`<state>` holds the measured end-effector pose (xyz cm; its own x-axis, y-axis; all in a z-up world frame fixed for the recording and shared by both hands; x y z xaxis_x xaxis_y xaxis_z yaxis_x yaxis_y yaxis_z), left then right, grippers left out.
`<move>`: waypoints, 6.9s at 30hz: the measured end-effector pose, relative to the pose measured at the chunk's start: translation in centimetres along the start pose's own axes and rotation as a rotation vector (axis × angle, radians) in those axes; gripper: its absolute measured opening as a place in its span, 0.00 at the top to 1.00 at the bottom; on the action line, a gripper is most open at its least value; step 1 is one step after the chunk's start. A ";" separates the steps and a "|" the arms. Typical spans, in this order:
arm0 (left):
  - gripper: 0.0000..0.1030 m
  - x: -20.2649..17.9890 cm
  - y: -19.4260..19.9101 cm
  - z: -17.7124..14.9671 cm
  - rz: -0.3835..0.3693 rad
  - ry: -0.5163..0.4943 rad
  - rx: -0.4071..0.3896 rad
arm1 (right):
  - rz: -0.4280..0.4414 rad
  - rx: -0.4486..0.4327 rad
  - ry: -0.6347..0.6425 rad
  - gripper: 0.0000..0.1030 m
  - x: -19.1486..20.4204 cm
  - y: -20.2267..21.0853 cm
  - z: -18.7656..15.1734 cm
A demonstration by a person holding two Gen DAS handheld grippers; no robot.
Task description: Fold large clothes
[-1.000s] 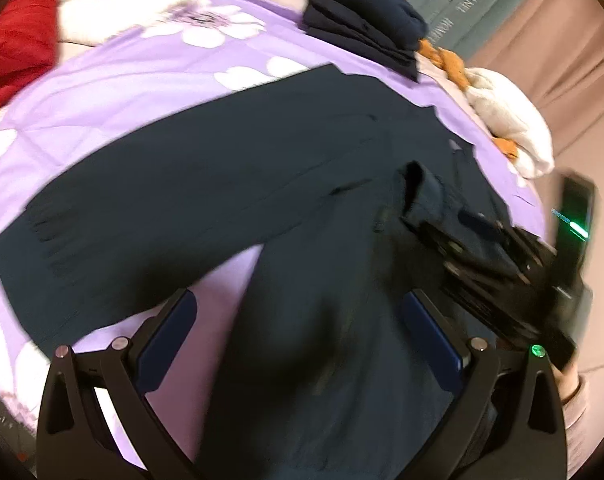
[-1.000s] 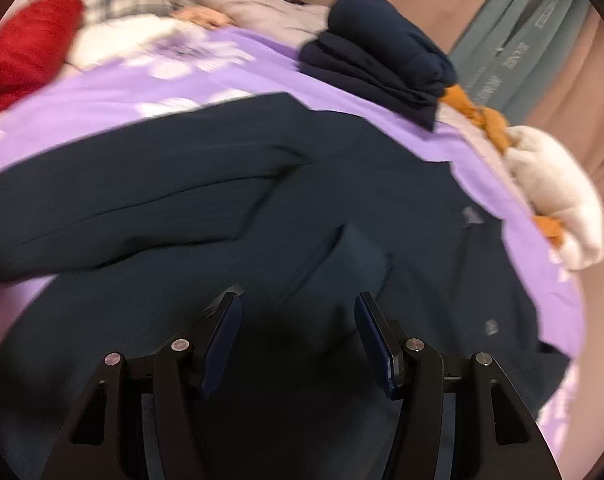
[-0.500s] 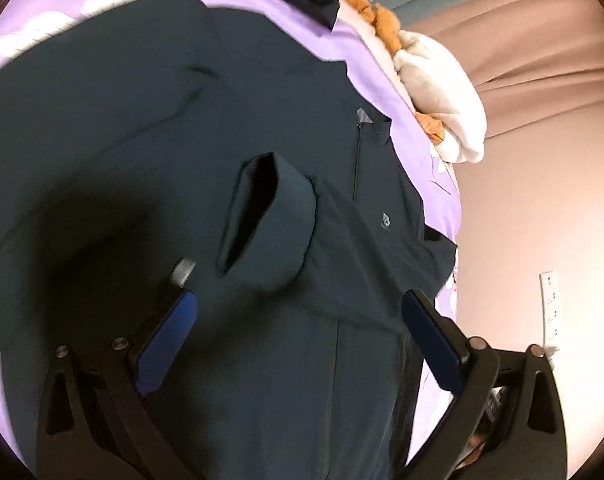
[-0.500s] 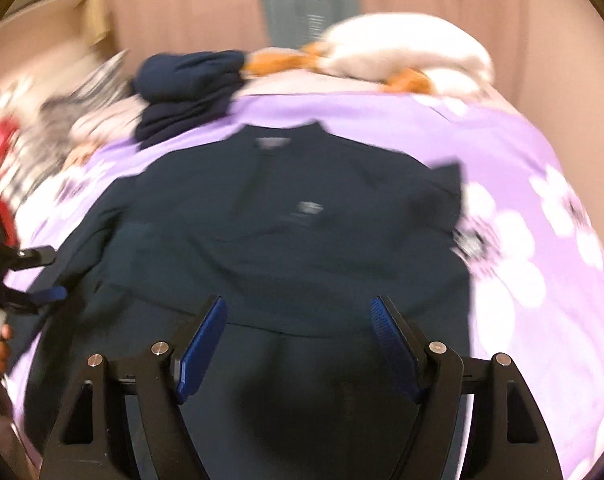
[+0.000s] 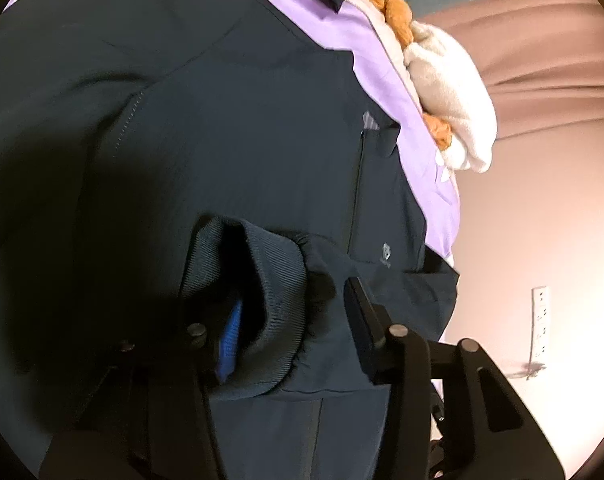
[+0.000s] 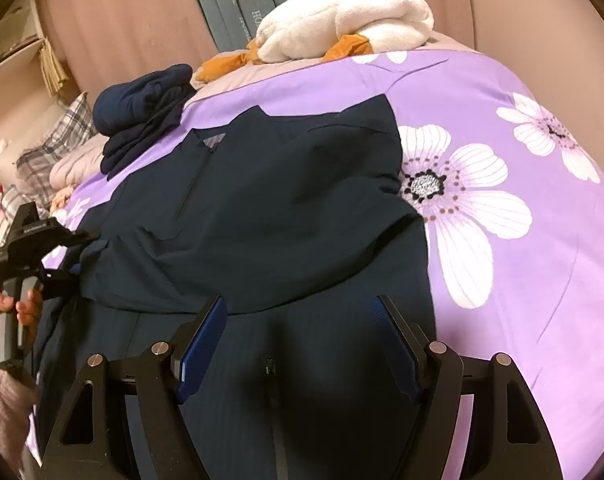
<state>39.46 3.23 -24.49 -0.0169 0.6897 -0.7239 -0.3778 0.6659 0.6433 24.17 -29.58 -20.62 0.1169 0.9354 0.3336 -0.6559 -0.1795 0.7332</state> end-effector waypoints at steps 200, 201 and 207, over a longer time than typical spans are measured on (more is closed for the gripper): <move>0.53 21.0 30.0 -17.5 0.007 0.402 -0.522 | 0.168 0.053 0.018 0.24 13.3 9.3 -13.5; 0.59 21.2 29.9 -17.6 0.024 0.395 -0.516 | 0.159 0.049 0.027 0.24 13.3 9.2 -13.6; 0.90 21.4 30.6 -17.7 0.048 0.395 -0.515 | 0.131 0.064 0.062 0.24 13.7 8.3 -13.9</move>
<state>11.16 33.39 -24.71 -0.3467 0.4938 -0.7975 -0.7620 0.3475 0.5465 9.96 -13.98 -18.25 -0.0142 0.9194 0.3930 -0.6134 -0.3184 0.7228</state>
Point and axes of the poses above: each gripper's, at about its wrist camera, not at the fingertips, and y roughly against the way its jaws point, x to its left, z to its top, the point moved 6 cm from there along -y, roughly the way its jaws point, and after that the axes turned 7 degrees about -y, right-handed, at the moved point
